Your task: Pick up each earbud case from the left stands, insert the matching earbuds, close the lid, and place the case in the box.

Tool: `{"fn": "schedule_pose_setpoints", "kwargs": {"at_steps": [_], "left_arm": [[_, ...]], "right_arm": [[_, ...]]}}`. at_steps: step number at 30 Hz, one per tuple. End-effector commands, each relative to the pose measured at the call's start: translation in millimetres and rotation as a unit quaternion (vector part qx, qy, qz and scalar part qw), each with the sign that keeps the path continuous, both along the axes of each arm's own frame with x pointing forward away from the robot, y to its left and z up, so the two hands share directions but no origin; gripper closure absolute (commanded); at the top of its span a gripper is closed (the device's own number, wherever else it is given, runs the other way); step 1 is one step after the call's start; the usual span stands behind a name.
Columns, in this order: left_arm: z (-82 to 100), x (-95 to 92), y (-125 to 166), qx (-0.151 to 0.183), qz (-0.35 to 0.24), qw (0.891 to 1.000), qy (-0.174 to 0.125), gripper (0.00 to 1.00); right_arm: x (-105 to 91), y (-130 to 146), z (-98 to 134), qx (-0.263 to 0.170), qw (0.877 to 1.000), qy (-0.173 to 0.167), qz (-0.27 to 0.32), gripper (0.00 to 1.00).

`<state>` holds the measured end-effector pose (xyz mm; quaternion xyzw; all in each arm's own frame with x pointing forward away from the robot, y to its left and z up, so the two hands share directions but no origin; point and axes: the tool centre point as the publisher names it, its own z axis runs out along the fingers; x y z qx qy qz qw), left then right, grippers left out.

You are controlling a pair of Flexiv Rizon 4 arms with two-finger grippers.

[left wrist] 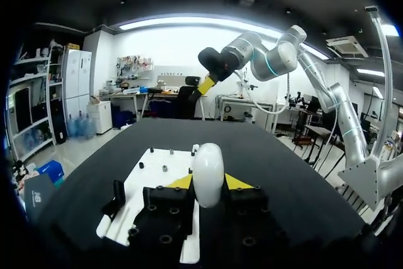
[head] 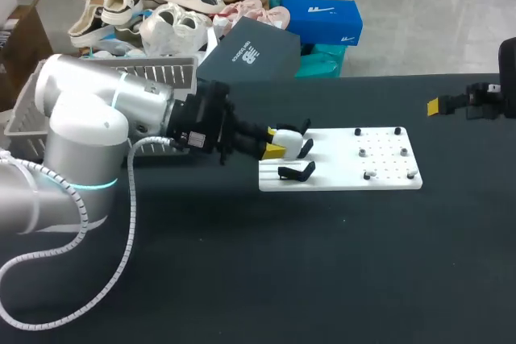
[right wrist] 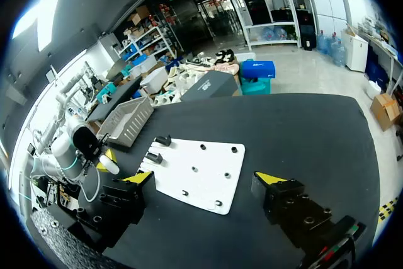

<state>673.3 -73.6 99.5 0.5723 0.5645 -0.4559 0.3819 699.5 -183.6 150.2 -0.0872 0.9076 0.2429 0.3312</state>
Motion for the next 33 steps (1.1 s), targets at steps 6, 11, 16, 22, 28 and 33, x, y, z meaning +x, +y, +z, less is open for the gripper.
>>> {"fn": "schedule_pose_setpoints", "kwargs": {"at_steps": [6,11,16,22,28,33], "left_arm": [[22.0,-29.8,0,-0.051,0.004,0.998,-0.03,1.0],[25.7,-38.9,-8,-0.075,0.003,0.996,-0.04,1.0],[31.6,-42.4,-13,-0.108,0.008,0.993,-0.057,1.0],[36.2,-41.4,-14,-0.122,0.011,0.99,-0.069,1.0],[36.2,-41.4,-14,-0.122,0.011,0.99,-0.069,1.0],[36.2,-41.4,-14,-0.122,0.011,0.99,-0.069,1.0]], "right_arm": [[0.8,-1,0,0.002,1.0,0.0,0.003,0.0],[0.8,-1,0,0.002,1.0,0.0,0.003,0.0],[0.8,-1,0,0.002,1.0,0.0,0.003,0.0],[0.8,-1,0,0.002,1.0,0.0,0.003,0.0],[0.8,-1,0,0.002,1.0,0.0,0.003,0.0],[0.8,-1,0,0.002,1.0,0.0,0.003,0.0]]}}
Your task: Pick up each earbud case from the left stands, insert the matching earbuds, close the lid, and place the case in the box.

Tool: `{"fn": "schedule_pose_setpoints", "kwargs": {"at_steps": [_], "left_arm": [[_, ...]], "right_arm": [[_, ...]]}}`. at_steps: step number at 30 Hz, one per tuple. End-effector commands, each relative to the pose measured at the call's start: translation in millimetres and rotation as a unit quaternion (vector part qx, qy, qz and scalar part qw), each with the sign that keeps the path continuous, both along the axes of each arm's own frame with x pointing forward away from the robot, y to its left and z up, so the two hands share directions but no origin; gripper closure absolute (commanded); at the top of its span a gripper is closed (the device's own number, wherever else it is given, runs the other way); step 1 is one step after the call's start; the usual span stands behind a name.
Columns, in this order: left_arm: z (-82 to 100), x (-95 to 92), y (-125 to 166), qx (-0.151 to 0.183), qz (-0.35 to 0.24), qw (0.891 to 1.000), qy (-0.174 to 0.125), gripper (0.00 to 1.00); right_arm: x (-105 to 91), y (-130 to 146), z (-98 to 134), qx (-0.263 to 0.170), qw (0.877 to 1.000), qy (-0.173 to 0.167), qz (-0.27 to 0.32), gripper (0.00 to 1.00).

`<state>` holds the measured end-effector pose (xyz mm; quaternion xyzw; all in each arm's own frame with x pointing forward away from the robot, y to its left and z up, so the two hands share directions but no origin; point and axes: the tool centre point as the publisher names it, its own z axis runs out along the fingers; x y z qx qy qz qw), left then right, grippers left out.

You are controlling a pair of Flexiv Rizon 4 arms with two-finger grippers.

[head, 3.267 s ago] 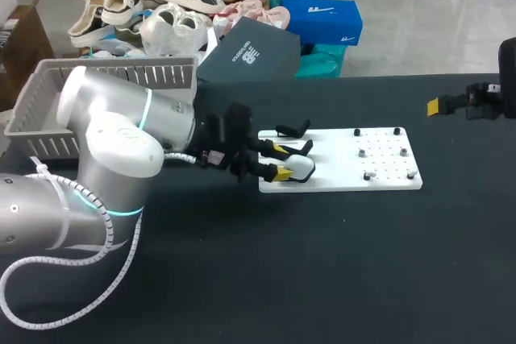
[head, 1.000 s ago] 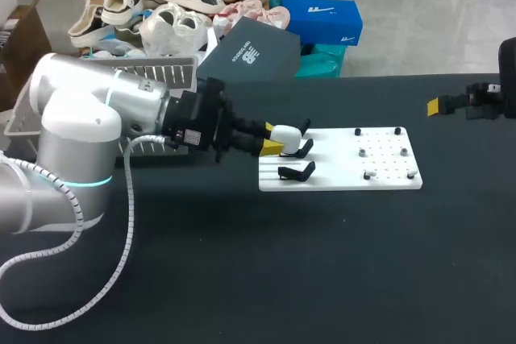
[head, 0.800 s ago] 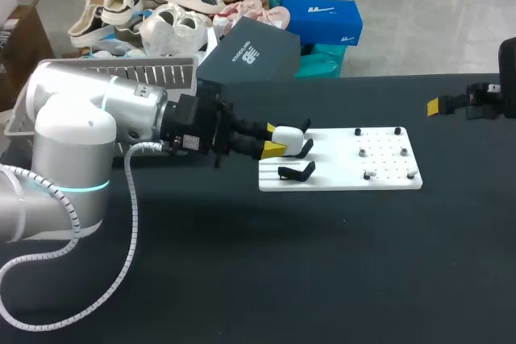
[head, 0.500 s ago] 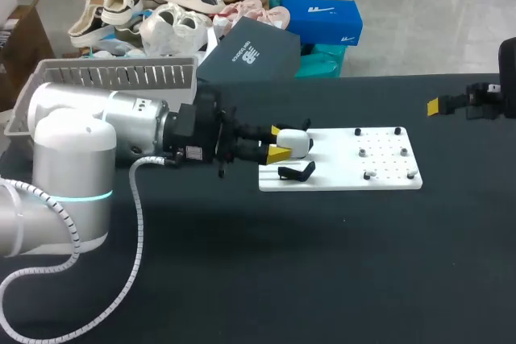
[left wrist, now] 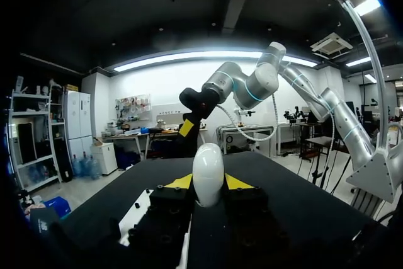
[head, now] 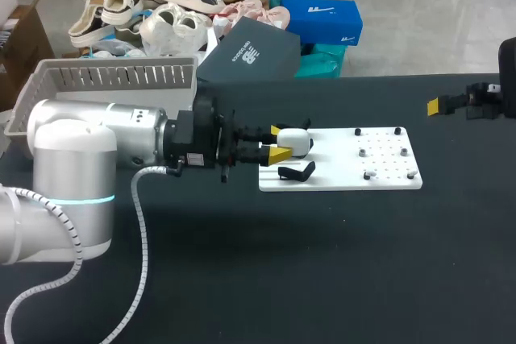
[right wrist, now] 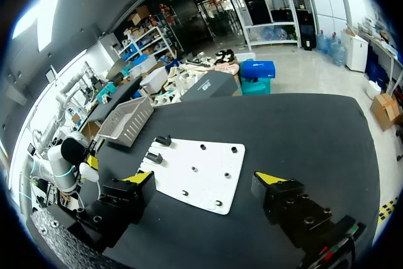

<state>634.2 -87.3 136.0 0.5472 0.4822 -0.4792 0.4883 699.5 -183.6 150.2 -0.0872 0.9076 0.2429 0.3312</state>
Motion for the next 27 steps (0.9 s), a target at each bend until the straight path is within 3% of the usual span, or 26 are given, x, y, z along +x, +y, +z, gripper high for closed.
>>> {"fn": "schedule_pose_setpoints", "kwargs": {"at_steps": [1,15,18,21,27], "left_arm": [[-0.3,-2.3,0,-0.001,0.005,1.0,-0.001,1.0],[-5.0,-5.9,1,-0.005,0.015,1.0,0.005,1.0],[-7.2,-10.6,-6,-0.033,0.012,0.999,0.014,1.0],[-5.7,-11.1,-18,-0.044,0.003,0.999,0.004,1.0],[-9.4,-8.7,-38,-0.044,-0.024,0.999,0.007,1.0]], "right_arm": [[0.8,-1,0,0.002,1.0,0.0,0.003,0.0],[0.8,-1,0,0.002,1.0,0.0,0.003,0.0],[0.8,-1,0,0.002,1.0,0.0,0.003,0.0],[0.8,-1,0,0.002,1.0,0.0,0.003,0.0],[0.8,-1,0,0.002,1.0,0.0,0.003,0.0]]}}
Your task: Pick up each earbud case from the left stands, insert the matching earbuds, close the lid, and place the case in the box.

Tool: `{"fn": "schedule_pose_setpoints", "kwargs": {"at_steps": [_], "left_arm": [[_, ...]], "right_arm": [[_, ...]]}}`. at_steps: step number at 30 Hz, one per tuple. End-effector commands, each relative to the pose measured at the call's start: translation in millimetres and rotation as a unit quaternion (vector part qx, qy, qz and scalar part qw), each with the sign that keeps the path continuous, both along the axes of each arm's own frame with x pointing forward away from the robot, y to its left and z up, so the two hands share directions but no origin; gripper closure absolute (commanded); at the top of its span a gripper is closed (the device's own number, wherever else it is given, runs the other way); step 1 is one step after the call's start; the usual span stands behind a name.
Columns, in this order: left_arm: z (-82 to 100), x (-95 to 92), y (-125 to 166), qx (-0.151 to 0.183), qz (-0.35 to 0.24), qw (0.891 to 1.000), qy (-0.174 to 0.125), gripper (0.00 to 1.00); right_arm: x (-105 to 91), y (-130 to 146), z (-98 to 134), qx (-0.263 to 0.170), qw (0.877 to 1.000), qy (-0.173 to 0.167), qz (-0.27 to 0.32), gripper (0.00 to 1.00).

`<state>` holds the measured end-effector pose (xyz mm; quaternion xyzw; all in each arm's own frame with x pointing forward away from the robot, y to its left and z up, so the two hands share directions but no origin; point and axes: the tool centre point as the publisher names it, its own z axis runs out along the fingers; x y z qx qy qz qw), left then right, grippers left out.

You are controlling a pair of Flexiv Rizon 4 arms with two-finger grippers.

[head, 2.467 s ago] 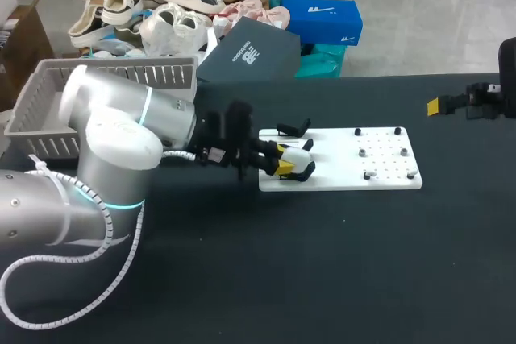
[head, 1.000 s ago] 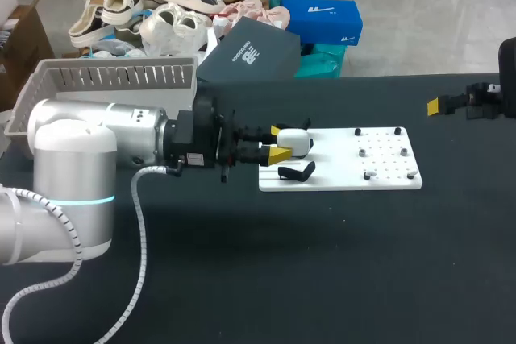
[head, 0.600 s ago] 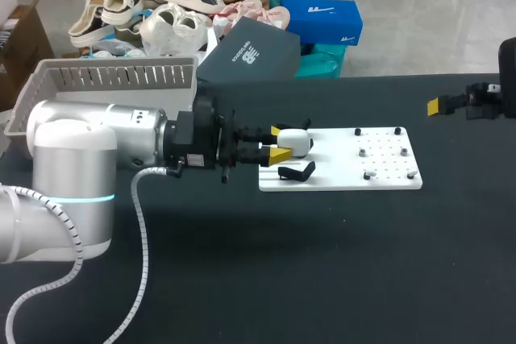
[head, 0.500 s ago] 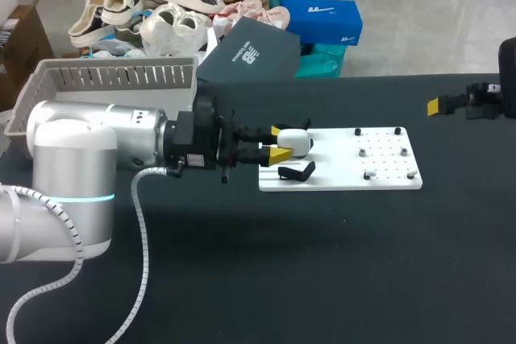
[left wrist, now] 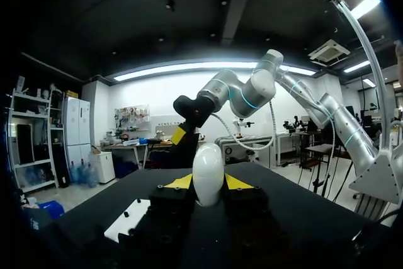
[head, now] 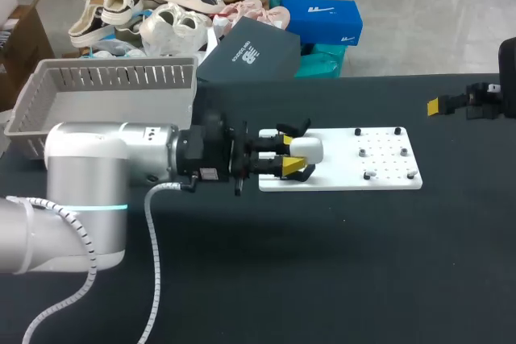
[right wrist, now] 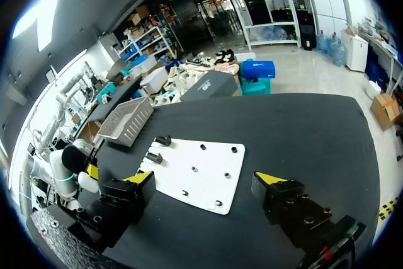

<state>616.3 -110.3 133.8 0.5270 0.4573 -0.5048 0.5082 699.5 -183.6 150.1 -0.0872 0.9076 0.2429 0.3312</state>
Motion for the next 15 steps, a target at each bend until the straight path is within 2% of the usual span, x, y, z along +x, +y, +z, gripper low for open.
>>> {"fn": "schedule_pose_setpoints", "kwargs": {"at_steps": [1,9,15], "left_arm": [[-8.8,9.7,-18,0.002,-0.023,1.0,0.007,1.0],[-17.7,16.0,-30,0.014,-0.044,0.999,0.022,1.0],[-29.4,20.6,-31,0.033,-0.039,0.998,0.048,1.0]], "right_arm": [[0.8,-1,0,0.002,1.0,0.0,0.003,0.0],[0.8,-1,0,0.002,1.0,0.0,0.003,0.0],[-13.8,5,-2,-0.016,1.0,0.001,0.018,0.0]]}}
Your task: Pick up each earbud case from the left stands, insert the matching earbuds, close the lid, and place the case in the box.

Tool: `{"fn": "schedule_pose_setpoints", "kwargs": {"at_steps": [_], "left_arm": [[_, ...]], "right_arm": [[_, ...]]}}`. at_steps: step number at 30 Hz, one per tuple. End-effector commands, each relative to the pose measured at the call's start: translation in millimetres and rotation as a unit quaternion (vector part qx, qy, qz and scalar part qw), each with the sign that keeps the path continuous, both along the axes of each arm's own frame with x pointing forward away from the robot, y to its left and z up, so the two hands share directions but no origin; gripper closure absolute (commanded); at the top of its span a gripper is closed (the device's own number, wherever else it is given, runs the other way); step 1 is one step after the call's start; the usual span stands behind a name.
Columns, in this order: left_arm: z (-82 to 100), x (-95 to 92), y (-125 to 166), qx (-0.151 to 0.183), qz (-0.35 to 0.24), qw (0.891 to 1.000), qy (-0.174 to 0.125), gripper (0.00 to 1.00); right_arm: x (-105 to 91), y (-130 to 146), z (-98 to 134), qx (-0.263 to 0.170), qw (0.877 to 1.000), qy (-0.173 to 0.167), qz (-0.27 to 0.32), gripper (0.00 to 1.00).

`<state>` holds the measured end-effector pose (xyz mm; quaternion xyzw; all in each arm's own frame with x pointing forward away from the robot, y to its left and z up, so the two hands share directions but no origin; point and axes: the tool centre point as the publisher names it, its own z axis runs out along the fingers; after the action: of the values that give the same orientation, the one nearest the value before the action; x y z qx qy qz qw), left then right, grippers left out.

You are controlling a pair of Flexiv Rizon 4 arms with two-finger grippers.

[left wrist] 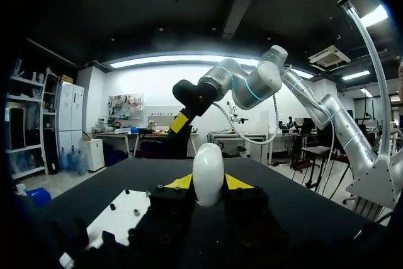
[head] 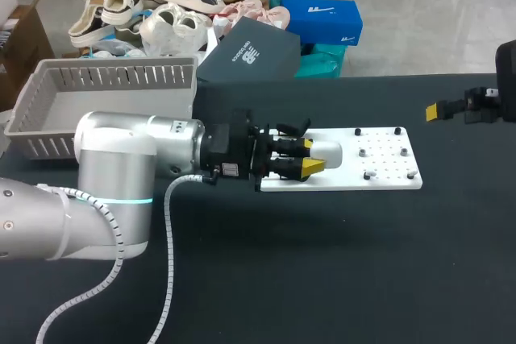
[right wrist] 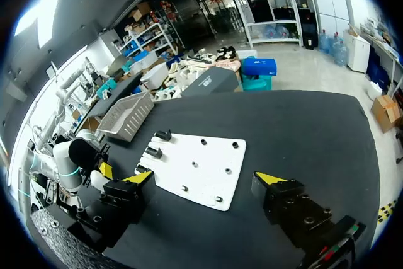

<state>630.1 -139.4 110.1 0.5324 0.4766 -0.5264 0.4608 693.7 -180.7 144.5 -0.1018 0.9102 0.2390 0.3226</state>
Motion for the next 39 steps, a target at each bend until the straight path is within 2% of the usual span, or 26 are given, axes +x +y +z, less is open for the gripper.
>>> {"fn": "schedule_pose_setpoints", "kwargs": {"at_steps": [1,11,18,30,39], "left_arm": [[-7.5,8.0,-1,0.006,-0.011,1.0,0.013,1.0],[-19.3,14.0,2,0.042,0.01,0.999,0.008,1.0],[-25.5,16.9,1,0.059,0.025,0.998,-0.004,1.0],[-30.0,20.3,0,0.048,0.041,0.998,-0.017,1.0],[-31.0,22.2,-2,0.034,0.041,0.998,-0.022,1.0]], "right_arm": [[-10.7,4,5,-0.007,1.0,-0.006,0.008,0.0],[-46.4,41,19,-0.038,0.996,-0.03,0.074,0.0],[-65.8,70,12,-0.07,0.991,-0.024,0.108,0.0],[-81.5,97,-6,-0.087,0.99,0.01,0.108,0.0],[-91.0,113,-11,-0.087,0.989,0.031,0.115,0.0]]}}
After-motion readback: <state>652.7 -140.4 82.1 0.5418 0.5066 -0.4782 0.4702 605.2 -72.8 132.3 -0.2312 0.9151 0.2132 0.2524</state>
